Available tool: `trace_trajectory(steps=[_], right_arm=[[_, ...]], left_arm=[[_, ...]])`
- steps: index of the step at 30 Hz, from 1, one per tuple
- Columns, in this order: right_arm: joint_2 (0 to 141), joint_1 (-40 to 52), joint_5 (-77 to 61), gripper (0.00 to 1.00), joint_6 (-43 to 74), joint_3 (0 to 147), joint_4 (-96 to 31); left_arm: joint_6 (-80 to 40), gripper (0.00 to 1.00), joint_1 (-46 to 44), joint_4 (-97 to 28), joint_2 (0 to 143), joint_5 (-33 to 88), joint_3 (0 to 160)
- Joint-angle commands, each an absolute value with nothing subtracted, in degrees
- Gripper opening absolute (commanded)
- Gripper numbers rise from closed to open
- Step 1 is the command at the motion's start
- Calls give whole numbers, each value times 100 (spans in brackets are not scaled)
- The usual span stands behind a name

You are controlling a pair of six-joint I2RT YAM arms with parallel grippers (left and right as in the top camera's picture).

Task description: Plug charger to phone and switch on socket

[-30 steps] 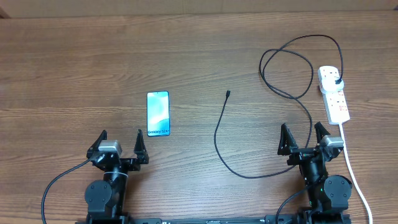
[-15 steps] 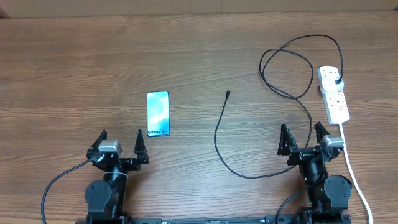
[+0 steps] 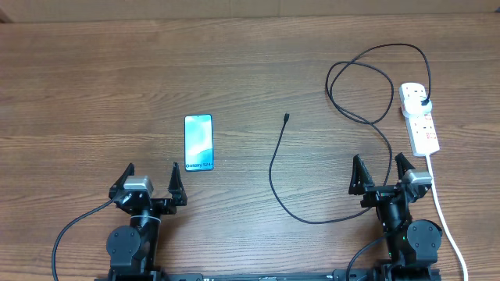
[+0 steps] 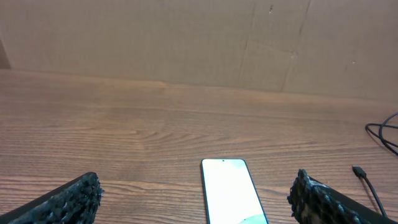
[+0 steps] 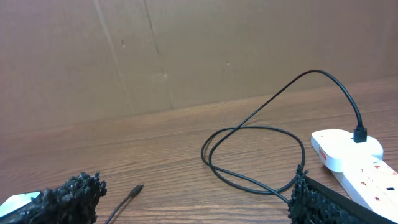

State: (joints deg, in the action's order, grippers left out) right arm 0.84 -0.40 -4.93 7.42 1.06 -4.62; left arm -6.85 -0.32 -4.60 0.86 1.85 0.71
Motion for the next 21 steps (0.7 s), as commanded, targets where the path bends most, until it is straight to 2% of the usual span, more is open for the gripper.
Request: trace_trajectory(steps=[1, 14, 21], right_arm=[[16, -82, -456, 100, 720, 47, -434], [16, -82, -456, 100, 720, 47, -434], [16, -82, -456, 100, 720, 47, -434]], left_arm=[[-580, 100, 3, -440, 25, 150, 27], [-576, 100, 3, -456, 32, 460, 110], [-554, 100, 3, -760, 403, 709, 740]])
